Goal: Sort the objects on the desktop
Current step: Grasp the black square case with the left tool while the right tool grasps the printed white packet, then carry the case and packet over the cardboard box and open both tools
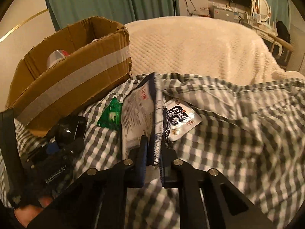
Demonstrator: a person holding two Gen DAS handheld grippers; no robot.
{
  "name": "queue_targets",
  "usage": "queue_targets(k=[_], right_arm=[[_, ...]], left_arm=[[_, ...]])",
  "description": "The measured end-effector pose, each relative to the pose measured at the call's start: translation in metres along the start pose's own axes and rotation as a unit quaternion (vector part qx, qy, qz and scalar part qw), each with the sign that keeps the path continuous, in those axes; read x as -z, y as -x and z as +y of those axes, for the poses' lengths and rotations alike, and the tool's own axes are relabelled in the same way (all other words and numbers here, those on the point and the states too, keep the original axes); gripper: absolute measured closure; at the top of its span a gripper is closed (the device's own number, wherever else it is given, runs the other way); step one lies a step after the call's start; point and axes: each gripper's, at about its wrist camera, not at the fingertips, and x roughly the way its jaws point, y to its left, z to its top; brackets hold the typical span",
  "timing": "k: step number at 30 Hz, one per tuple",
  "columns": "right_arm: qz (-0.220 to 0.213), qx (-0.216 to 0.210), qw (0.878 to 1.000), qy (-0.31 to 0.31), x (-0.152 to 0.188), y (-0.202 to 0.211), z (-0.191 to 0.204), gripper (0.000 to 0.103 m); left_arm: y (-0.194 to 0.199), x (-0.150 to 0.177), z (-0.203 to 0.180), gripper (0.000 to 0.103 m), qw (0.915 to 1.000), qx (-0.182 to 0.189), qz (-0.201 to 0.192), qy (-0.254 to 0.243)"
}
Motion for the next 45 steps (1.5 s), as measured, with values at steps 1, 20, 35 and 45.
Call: queue_targets(k=[1,20,35,45], right_arm=[[-0.002,0.001,1.000,-0.002,0.000,0.004,-0.003,0.096],[-0.027,0.014,0.998,-0.048,0.025,0.069,-0.029,0.096],[-0.105,-0.034,0.993,-0.031,-0.047,0.129,-0.001,0.096],[-0.115,-0.107,0.987,0.011,-0.142,0.087,0.074,0.096]], left_arm=[[0.004,0.002,0.001,0.052,1.0000,0.002,0.000,0.001],[0.039,0.003,-0.019,0.056,0.9975,0.053,-0.021,-0.042],[0.134,-0.057,-0.026,0.056,0.9821,0.107,-0.149,-0.039],[0.118,-0.154,0.015,0.056,0.9809,0.040,-0.189,-0.020]])
